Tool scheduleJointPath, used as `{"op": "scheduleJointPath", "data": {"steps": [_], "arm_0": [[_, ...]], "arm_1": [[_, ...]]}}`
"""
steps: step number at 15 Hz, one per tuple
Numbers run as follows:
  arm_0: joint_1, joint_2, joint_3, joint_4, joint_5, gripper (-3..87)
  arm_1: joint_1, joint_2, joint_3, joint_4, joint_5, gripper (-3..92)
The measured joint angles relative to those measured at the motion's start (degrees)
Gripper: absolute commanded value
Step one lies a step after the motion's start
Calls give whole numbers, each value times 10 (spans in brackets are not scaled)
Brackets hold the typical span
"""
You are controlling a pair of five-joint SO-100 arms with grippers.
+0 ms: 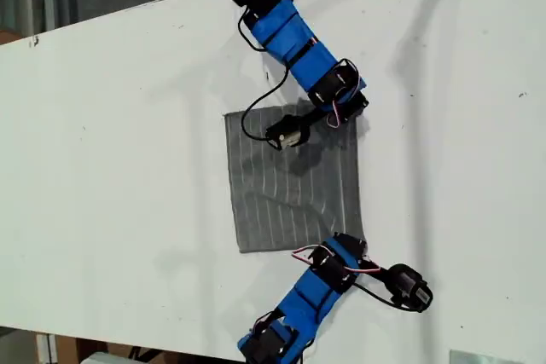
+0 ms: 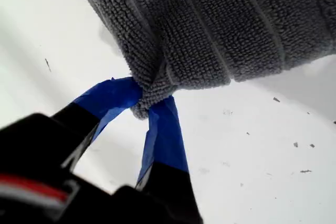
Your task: Grasp corners of a square towel and fold twice.
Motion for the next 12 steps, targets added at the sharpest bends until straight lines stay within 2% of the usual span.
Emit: {"op": "scheduleJointPath", "data": {"steps": [3,6,8,12], "arm_0": [[-3,17,-10,1,52,-1],[-17,66,-10,-55,194,-1],[-33,112,-10,-80,258,-1],[-80,211,38,-40,282,-1]], "arm_1": [[1,33,-22,15,-19,-1],[11,100,-33,4,-90,-1],[38,125,-33,12,-120,-1],[88,186,-33,38,-168,-1]]}}
